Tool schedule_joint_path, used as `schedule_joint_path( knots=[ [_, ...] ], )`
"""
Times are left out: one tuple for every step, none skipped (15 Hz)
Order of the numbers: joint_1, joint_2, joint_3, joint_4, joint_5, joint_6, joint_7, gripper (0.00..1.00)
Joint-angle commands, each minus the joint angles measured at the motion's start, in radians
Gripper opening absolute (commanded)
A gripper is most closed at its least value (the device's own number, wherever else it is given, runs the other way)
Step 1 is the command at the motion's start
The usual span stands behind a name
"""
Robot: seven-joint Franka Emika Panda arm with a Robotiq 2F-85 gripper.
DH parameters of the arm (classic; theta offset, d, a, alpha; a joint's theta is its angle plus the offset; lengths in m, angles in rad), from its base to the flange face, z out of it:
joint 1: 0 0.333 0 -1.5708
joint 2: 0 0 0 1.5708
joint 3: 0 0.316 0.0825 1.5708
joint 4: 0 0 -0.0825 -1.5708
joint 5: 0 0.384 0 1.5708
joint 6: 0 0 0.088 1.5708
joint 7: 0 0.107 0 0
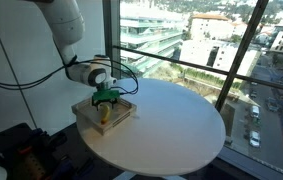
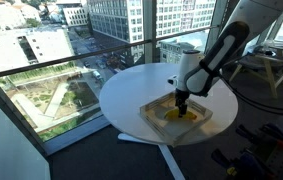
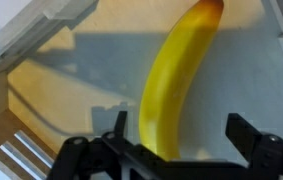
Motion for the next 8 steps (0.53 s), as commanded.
schedule_joint_path(
  knots=[
    [-0.024,0.004,0.018,-0.004,-0.019,0.019,0.021,1.00],
    [-0.025,0.005,0.018,-0.003,-0.019,0.019,0.020,1.00],
    [-0.026,0.006,0.018,-0.003,-0.018,0.018,0.020,1.00],
    [-0.027,0.007,0.019,-0.003,-0.018,0.018,0.020,1.00],
    [-0.028,0.008,0.019,-0.003,-0.018,0.018,0.020,1.00],
    [-0.028,0.011,0.019,-0.002,-0.018,0.017,0.020,1.00],
    [-0.028,0.012,0.019,-0.001,-0.018,0.017,0.020,1.00],
    [-0.028,0.014,0.019,-0.001,-0.018,0.016,0.020,1.00]
  ],
)
